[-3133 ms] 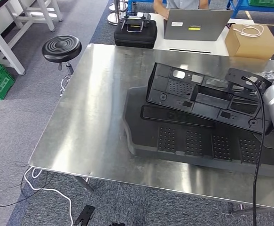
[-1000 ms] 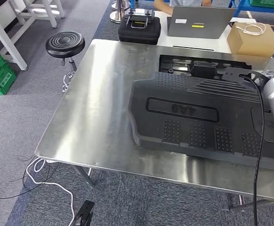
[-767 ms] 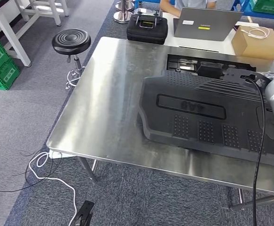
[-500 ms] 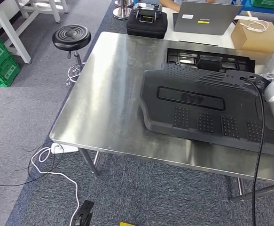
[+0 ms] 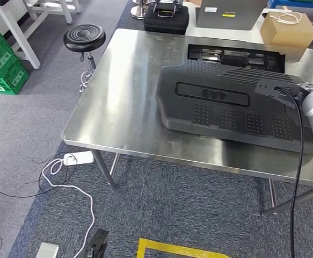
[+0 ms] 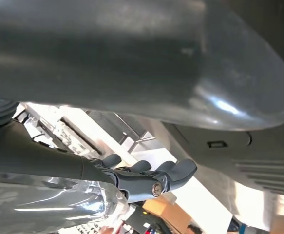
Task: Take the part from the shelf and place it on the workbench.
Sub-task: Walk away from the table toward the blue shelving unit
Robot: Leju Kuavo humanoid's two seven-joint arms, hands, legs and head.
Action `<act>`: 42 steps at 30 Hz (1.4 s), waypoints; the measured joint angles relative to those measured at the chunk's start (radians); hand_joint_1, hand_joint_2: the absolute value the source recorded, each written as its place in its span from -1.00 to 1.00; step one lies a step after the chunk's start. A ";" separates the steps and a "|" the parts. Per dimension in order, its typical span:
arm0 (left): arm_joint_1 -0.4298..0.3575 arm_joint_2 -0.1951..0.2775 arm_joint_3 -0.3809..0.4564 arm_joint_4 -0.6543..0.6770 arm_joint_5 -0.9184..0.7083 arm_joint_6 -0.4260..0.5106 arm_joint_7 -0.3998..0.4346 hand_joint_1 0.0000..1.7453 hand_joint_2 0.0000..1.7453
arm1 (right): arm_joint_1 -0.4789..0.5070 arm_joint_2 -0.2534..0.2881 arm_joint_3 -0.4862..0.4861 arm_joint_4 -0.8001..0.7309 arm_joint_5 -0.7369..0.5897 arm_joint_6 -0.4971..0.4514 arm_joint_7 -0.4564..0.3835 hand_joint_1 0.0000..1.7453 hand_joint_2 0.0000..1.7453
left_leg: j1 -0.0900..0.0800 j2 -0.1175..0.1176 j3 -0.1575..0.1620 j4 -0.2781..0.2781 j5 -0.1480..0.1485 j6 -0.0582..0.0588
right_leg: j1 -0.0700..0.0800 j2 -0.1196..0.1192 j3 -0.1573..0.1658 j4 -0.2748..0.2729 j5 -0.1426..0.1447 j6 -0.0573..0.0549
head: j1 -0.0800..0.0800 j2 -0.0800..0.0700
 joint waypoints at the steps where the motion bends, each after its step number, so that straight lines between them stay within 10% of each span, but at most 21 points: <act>1: -0.001 0.000 0.000 0.000 0.000 0.000 0.000 -1.00 -1.00 | 0.000 0.000 0.000 -0.001 0.000 0.000 0.000 -1.00 -1.00 | -0.001 -0.001 0.029 -0.049 -0.012 0.003 | 0.001 0.000 -0.011 0.008 0.006 0.005 | 0.000 0.000; 5: 0.000 0.000 0.000 0.000 0.000 0.000 0.000 -1.00 -1.00 | 0.002 -0.004 0.000 0.002 0.000 0.003 -0.001 -1.00 -1.00 | -0.006 -0.001 0.021 -0.090 -0.003 0.034 | -0.004 0.002 -0.039 0.017 0.013 0.028 | 0.002 0.000; 9: 0.000 -0.001 0.000 0.000 -0.001 -0.001 0.001 -1.00 -1.00 | 0.001 -0.008 0.000 0.006 0.000 0.007 -0.002 -1.00 -1.00 | -0.006 0.003 -0.027 -0.092 0.043 0.057 | -0.009 0.004 -0.080 0.206 -0.157 0.042 | 0.008 0.000; 11: 0.000 -0.001 0.000 0.000 -0.001 -0.001 0.002 -1.00 -1.00 | 0.002 -0.009 0.000 0.009 0.000 0.008 -0.002 -1.00 -1.00 | -0.010 0.004 -0.054 -0.091 0.065 0.057 | -0.009 0.005 -0.071 0.285 -0.168 0.043 | 0.008 0.000; 14: 0.000 -0.001 0.000 0.000 -0.001 -0.001 0.002 -1.00 -1.00 | 0.001 -0.010 0.000 0.008 0.000 0.008 -0.002 -1.00 -1.00 | -0.013 0.004 -0.088 -0.090 0.095 0.054 | -0.004 0.007 0.050 0.172 -0.107 0.030 | 0.008 0.000; 16: -0.001 -0.001 -0.001 0.000 -0.001 -0.001 0.002 -1.00 -1.00 | -0.004 -0.009 0.000 0.004 0.000 0.008 -0.002 -1.00 -1.00 | -0.015 0.003 -0.101 -0.092 0.116 0.047 | 0.004 0.010 0.150 0.027 -0.117 0.016 | 0.007 0.000; 18: -0.001 -0.002 -0.001 0.000 -0.001 -0.001 0.003 -1.00 -1.00 | -0.009 -0.009 0.000 0.001 0.000 0.007 -0.001 -1.00 -1.00 | -0.014 0.002 -0.109 -0.101 0.140 0.037 | 0.011 0.011 0.183 -0.043 -0.129 0.007 | 0.007 0.000; 21: 0.004 -0.001 -0.001 0.000 -0.001 -0.001 0.004 -1.00 -1.00 | -0.009 -0.007 0.000 0.003 0.000 0.008 -0.001 -1.00 -1.00 | -0.012 0.000 -0.126 -0.088 0.110 0.022 | 0.005 0.003 0.161 -0.059 -0.090 -0.010 | 0.006 0.000; 25: 0.003 -0.001 -0.001 0.000 -0.001 -0.001 0.005 -1.00 -1.00 | -0.008 -0.006 0.000 0.006 0.000 0.008 -0.001 -1.00 -1.00 | -0.007 0.000 -0.171 0.138 -0.059 0.006 | 0.004 -0.001 0.092 -0.052 -0.038 -0.019 | 0.004 0.000; 27: 0.002 -0.001 -0.001 0.000 -0.001 -0.001 0.005 -1.00 -1.00 | -0.004 -0.007 0.000 0.008 -0.002 0.007 -0.001 -1.00 -1.00 | -0.004 0.001 -0.152 0.190 -0.036 0.001 | 0.003 -0.001 0.053 -0.041 -0.017 -0.015 | 0.004 0.000; 29: 0.002 -0.001 -0.002 0.000 -0.001 -0.001 0.006 -1.00 -1.00 | 0.003 -0.010 0.000 0.009 -0.003 0.005 -0.001 -1.00 -1.00 | 0.000 0.001 -0.077 0.120 0.012 -0.002 | 0.002 -0.001 0.015 -0.024 0.002 -0.008 | 0.004 0.000; 32: 0.001 -0.001 -0.003 0.000 -0.002 -0.001 0.009 -1.00 -1.00 | 0.014 -0.017 -0.001 0.008 -0.006 -0.007 -0.003 -1.00 -1.00 | -0.002 -0.001 0.049 -0.067 -0.024 0.006 | 0.003 -0.001 -0.026 0.001 0.025 0.008 | 0.005 0.000; 35: 0.006 -0.001 -0.003 0.000 -0.002 -0.001 0.012 -1.00 -1.00 | 0.034 -0.026 -0.003 0.008 -0.008 -0.012 -0.006 -1.00 -1.00 | -0.008 -0.002 0.049 -0.102 -0.024 0.029 | -0.001 -0.001 -0.040 -0.002 0.047 0.026 | 0.005 0.000; 40: 0.009 -0.001 -0.004 0.000 -0.002 -0.001 0.014 -1.00 -1.00 | 0.063 -0.043 -0.013 0.010 -0.011 -0.016 -0.008 -1.00 -1.00 | -0.006 0.005 -0.020 -0.104 0.044 0.058 | -0.008 0.005 -0.092 0.220 -0.158 0.047 | 0.009 0.000; 42: 0.009 -0.001 -0.004 0.000 -0.002 -0.001 0.014 -1.00 -1.00 | 0.074 -0.045 -0.016 0.011 -0.012 -0.019 -0.010 -1.00 -1.00 | -0.008 0.007 -0.052 -0.103 0.068 0.058 | -0.008 0.005 -0.080 0.298 -0.158 0.050 | 0.009 0.000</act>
